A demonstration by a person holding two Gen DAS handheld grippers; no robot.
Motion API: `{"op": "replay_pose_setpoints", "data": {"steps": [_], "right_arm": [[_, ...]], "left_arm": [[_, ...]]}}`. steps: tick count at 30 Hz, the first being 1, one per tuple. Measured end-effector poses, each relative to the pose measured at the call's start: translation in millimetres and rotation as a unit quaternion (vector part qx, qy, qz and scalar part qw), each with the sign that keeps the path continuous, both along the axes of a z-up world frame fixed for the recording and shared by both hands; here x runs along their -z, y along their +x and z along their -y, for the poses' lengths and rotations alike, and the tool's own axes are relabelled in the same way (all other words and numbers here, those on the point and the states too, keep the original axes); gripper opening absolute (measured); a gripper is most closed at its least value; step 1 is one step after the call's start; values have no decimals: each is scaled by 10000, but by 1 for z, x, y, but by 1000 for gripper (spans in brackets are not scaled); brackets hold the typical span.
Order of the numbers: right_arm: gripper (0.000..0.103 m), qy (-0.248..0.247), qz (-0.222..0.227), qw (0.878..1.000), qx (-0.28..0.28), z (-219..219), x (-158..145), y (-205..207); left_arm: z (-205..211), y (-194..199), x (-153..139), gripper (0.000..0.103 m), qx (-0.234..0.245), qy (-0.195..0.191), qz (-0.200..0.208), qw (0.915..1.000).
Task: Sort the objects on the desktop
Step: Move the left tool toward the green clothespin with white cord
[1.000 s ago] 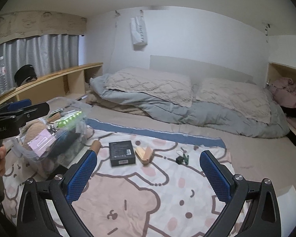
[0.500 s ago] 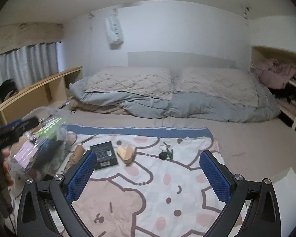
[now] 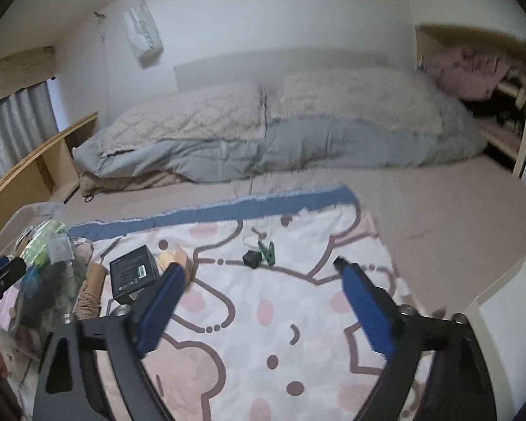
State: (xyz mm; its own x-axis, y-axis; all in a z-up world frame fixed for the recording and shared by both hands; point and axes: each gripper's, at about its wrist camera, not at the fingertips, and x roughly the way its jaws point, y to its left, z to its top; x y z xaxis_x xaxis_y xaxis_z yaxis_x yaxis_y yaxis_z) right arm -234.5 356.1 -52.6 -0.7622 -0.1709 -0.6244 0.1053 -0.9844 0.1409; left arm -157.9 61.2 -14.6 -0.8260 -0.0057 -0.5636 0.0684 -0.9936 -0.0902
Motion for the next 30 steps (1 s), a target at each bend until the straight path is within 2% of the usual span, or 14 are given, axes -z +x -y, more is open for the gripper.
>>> {"op": "replay_pose_setpoints", "data": {"steps": [4,6,8,10,13,18,20,28,30], "right_arm": [[85,-29,158,9999,-54,3,18,-22],[76,-109,279,9994,-172,5,30,-35],[59,-198,426,9985,-266,7,41,-46],[48,-233,599,9974,-322,11,56,-59],[38,-257,750,9960,-413,18,73,-77],[34,-334,869,9945,-474,22,92,-107],[27,-377,901,9942,-454,22,99,-122],[27,-965,1264,9873,56,1,138,-183],[27,-1058,1325,9854,140,-3,148,-195]], "left_arm": [[-7,-21,10,89,143,34,95,9998],[-11,-33,15,83,221,76,166,9996],[-14,-45,21,80,312,171,257,9990],[-18,-59,29,76,353,176,337,9987],[-23,-76,43,69,483,116,454,9977],[-30,-107,77,53,675,83,722,9951],[-32,-118,90,46,753,179,808,9937],[-57,-158,127,37,1078,316,1045,9882],[-69,-168,134,31,1230,289,1105,9858]]}}
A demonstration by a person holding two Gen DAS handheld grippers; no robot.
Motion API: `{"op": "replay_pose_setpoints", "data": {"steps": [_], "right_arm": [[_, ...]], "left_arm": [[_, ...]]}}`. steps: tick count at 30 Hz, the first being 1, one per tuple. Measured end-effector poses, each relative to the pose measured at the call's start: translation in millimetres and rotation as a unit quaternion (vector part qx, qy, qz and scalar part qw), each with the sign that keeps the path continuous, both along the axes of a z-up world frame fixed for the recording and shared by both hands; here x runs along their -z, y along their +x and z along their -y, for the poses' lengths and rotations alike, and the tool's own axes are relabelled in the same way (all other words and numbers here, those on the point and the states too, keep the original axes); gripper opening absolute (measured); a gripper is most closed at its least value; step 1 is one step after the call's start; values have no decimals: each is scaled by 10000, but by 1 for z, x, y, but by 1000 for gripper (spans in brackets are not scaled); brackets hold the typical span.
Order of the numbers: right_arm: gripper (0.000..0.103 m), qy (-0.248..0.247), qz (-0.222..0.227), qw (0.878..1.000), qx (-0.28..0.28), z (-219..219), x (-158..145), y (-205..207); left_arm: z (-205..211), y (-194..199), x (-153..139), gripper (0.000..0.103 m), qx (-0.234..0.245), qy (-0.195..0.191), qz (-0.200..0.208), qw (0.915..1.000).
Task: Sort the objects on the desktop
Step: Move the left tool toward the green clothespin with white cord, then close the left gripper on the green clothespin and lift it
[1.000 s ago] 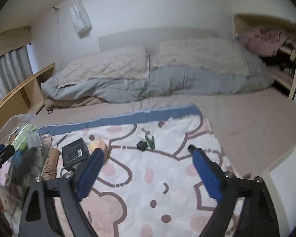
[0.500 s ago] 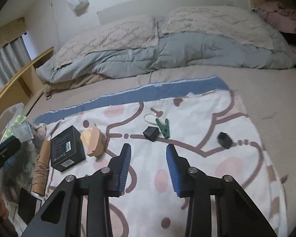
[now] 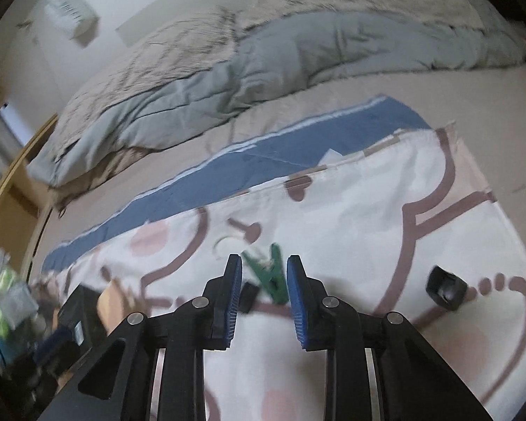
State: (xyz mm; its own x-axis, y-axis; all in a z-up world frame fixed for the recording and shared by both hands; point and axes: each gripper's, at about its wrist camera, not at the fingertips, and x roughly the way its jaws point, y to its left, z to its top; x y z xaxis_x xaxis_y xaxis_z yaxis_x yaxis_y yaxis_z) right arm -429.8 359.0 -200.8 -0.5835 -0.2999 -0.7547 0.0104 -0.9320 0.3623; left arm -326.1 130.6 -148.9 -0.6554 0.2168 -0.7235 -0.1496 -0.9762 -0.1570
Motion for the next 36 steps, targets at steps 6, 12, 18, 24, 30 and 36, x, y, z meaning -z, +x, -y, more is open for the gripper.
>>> {"op": "replay_pose_setpoints", "data": {"steps": [6,12,18,24,30,36], "right_arm": [[27,-99,101,9998,-111,3,25,-27],[27,210,177,9964,-804,22,43,-19],[27,257,249,9893,-1416,19,49,18],[27,-37,261,9875,-1557,-5,50,49],[27,-77,71,9856,-1688,-19,53,93],[27,-39,-175,9860,-1658,-22,53,125]], "left_arm": [[-36,-16,17,30,461,199,71,9987],[-58,-19,42,33,888,355,309,9949],[-62,-12,55,66,1121,602,229,9916],[-63,12,57,69,1653,735,135,9834],[-48,13,37,69,1533,886,-151,9841],[-55,-22,41,68,1062,997,67,9893]]}}
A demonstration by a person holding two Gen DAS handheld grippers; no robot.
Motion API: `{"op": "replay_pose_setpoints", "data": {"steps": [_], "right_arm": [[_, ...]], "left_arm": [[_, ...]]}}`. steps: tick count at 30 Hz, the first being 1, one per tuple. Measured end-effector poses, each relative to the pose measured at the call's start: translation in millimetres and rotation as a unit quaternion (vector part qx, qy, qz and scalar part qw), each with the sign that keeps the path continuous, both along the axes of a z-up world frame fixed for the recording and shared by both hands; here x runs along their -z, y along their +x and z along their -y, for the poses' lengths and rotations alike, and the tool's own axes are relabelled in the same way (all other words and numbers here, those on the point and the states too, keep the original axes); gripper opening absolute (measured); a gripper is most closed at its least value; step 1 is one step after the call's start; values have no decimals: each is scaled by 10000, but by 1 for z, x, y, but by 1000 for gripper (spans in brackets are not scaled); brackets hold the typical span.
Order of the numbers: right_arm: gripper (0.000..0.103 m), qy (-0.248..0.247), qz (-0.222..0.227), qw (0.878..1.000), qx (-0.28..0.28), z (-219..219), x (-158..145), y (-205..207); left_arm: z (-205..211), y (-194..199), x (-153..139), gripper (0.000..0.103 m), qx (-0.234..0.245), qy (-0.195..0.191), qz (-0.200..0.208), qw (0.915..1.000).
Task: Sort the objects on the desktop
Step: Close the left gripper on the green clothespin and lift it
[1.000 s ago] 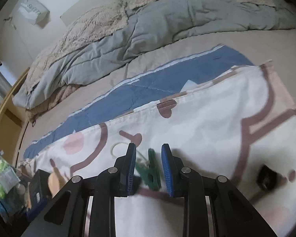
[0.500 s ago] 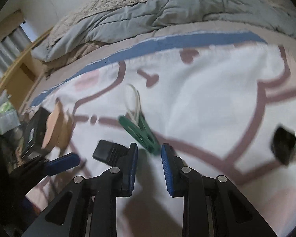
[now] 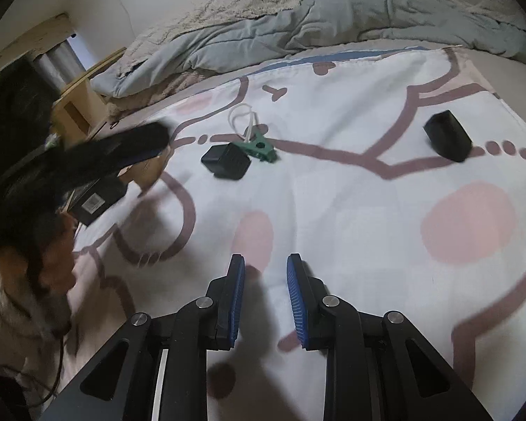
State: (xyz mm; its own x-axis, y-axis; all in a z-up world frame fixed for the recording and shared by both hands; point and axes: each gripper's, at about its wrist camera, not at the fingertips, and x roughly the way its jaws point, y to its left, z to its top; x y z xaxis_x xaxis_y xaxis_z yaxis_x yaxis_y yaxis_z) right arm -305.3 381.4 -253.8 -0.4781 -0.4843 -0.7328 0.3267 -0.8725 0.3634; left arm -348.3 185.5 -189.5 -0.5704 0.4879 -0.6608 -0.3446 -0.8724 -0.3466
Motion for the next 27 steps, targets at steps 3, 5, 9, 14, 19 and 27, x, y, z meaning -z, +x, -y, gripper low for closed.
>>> {"op": "replay_pose_setpoints", "data": {"steps": [3,5,9,14,19,27], "right_arm": [[27,9,-36,10000,0,1,0,5],[27,88,-69,9999,-1,4,1,5],[27,328,-186,9993,-17,12,1,6],[27,131,-146,9998,-7,4,4,3],[27,31,-128,9999,7,3,4,2],[27,105,-164,9998,13,9,4,3]], "left_arm": [[-11,-20,9,61,-176,18,193,9997],[-18,-34,16,55,-308,-10,346,9989],[-38,-55,33,36,-388,-334,715,9961],[-53,-35,40,34,112,-1042,246,9942],[-41,-9,43,28,350,-1022,242,9939],[-45,30,42,28,828,-1072,333,9902]]}}
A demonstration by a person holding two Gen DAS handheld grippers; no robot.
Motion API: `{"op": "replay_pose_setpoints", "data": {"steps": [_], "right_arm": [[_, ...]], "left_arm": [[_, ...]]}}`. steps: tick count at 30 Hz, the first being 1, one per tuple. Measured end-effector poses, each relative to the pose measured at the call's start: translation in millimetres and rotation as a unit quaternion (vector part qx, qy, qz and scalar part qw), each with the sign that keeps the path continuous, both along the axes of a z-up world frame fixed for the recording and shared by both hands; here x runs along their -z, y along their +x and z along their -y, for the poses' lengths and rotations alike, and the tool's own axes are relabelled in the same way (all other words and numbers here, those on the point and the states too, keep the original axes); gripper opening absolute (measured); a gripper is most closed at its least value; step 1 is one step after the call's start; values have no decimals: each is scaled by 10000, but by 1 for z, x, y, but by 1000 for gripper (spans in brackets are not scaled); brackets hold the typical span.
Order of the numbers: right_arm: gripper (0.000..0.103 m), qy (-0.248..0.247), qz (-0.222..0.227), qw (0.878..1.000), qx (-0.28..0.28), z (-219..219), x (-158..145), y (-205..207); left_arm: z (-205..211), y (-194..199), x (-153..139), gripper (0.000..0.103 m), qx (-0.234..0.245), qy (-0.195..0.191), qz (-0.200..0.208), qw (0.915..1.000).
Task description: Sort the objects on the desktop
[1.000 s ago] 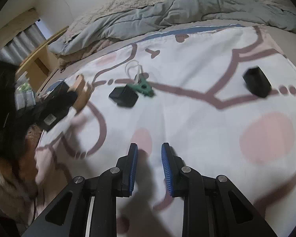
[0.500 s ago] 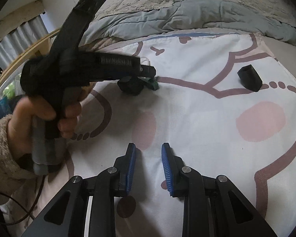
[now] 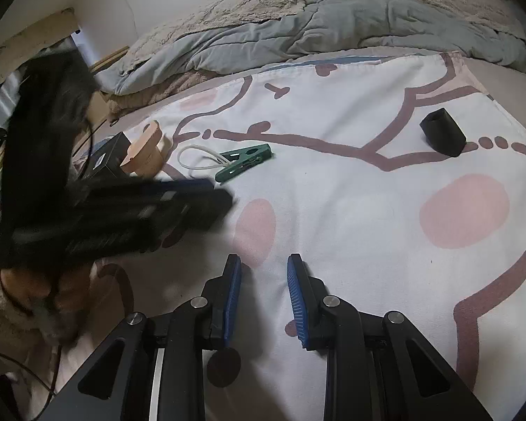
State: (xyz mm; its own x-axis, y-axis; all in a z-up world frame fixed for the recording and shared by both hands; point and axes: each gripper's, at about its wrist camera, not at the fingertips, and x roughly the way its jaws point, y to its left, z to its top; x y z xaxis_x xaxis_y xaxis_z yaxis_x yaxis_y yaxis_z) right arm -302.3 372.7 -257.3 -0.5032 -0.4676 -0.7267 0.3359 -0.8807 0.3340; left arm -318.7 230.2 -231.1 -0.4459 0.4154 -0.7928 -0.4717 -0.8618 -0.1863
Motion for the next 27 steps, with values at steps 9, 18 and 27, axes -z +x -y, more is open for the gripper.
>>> {"op": "replay_pose_setpoints", "data": {"steps": [9,18,27], "right_arm": [[27,-43,15,10000,-3,-3,0,1],[27,-38,14,10000,-3,-2,0,1],[27,-14,7,10000,6,-1,0,1]], "left_arm": [[7,40,-4,28,425,-140,224,9987],[18,38,-39,74,79,-22,-310,9995],[-3,-49,-60,34,-525,314,-369,9974]]}}
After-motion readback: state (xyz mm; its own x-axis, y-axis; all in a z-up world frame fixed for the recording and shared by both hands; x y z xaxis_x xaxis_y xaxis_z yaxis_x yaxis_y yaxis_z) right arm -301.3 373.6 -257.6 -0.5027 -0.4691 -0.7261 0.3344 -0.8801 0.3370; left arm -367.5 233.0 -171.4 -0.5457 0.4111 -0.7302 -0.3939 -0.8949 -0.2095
